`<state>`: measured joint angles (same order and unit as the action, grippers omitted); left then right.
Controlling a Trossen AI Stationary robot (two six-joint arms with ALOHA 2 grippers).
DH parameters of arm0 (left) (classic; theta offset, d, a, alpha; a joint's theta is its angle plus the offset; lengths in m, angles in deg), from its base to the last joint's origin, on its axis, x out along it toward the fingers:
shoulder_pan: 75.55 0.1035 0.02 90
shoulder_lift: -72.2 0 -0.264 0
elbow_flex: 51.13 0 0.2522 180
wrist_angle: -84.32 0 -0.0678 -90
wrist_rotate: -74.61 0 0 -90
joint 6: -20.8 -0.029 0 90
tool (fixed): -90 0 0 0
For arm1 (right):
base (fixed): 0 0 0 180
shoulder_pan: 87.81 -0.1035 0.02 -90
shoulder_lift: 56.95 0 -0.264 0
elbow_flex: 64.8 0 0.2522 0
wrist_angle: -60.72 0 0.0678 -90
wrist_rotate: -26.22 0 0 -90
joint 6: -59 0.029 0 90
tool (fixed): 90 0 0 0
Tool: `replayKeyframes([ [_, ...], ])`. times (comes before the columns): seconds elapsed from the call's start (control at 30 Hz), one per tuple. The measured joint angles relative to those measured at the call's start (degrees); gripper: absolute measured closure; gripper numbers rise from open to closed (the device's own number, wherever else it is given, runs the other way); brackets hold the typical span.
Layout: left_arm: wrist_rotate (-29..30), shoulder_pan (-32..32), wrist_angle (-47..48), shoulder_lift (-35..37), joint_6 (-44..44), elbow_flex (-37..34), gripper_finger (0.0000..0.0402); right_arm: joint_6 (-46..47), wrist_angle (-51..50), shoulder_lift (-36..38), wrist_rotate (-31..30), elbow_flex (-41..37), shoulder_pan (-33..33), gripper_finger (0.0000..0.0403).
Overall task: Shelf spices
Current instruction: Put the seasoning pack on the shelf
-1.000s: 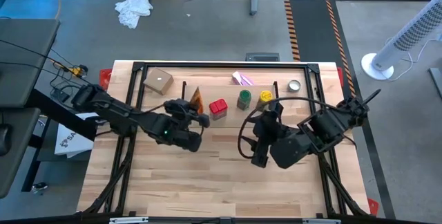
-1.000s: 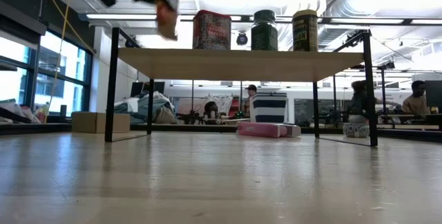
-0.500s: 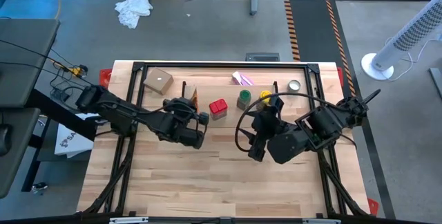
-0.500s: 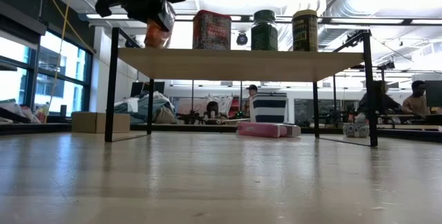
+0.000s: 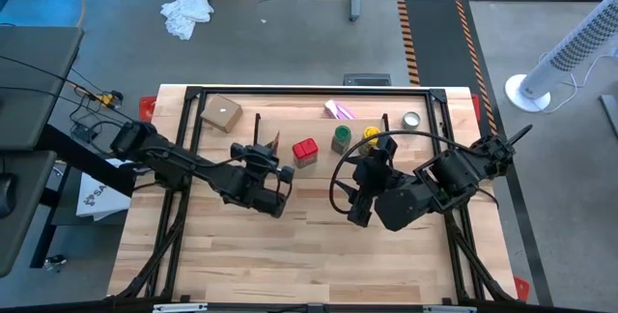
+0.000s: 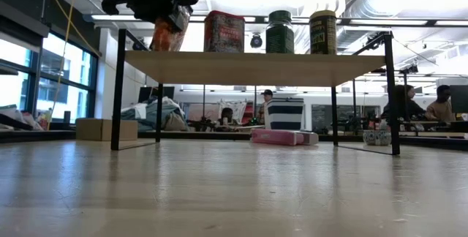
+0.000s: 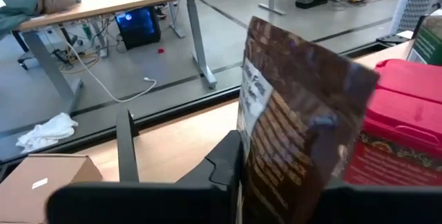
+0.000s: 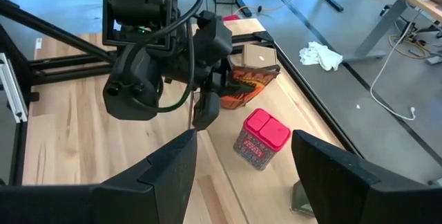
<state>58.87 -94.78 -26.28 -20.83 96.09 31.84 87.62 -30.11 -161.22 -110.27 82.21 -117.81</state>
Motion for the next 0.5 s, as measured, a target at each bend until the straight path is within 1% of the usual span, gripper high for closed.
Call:
replayKeyframes([
  [0.17, -0.3, -0.1, 0.0, 0.0, 0.1, 0.0, 0.0336, 0.0, 0.1, 0.0, 0.0, 0.0, 0.1, 0.0172],
  [0.5, 0.4, -1.0, 0.0, 0.1, 0.5, 0.0, 0.0289, -0.4, 0.1, 0.0, 0.0, 0.0, 0.1, 0.0172],
])
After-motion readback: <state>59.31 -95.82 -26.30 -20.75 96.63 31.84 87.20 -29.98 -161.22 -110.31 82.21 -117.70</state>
